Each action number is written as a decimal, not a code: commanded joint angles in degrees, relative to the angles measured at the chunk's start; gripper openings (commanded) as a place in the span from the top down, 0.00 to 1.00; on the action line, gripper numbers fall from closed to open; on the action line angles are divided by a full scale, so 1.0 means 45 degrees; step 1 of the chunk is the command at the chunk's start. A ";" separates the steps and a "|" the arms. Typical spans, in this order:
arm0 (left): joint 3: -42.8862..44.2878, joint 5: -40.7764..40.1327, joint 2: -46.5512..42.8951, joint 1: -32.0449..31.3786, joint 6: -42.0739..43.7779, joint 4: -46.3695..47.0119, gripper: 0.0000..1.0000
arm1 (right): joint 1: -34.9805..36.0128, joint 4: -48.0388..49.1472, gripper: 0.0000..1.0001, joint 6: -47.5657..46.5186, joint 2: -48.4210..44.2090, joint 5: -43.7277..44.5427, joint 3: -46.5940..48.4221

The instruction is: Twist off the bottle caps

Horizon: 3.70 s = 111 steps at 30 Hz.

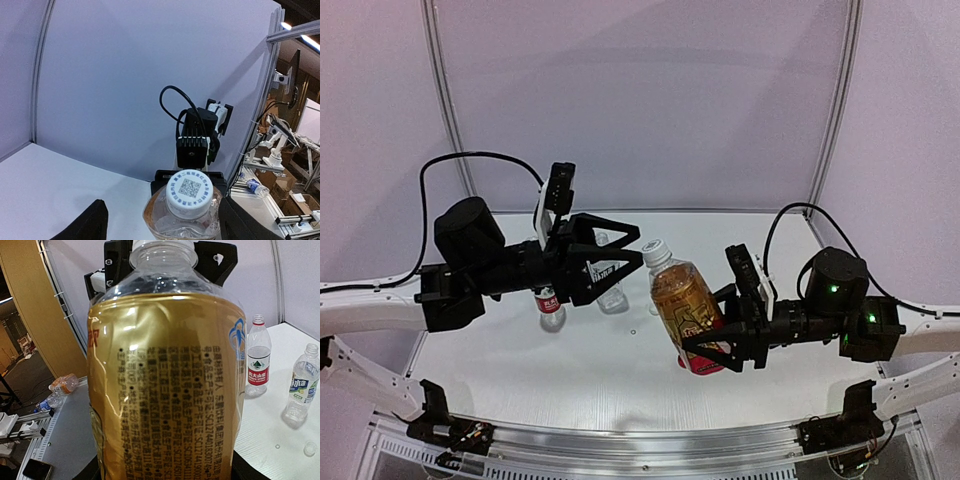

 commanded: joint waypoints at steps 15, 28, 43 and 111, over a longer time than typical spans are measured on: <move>0.1369 0.1650 0.1265 0.0065 -0.0804 0.0730 0.60 | -0.0030 0.0307 1.00 -0.0069 0.0057 -0.0466 -0.0119; 0.1708 0.1995 0.1789 0.0060 -0.1030 0.0555 0.86 | -0.0018 0.0203 1.00 -0.0117 0.0039 -0.0168 -0.0109; 0.3187 -0.4783 0.2716 -0.1525 -0.1880 -0.3220 0.92 | -0.0025 -0.2557 1.00 0.0523 0.0544 0.7469 0.0570; 0.2371 -0.1126 0.1349 -0.0705 -0.0541 -0.1791 0.32 | -0.0020 -0.0531 1.00 0.0028 0.0591 0.0744 0.0348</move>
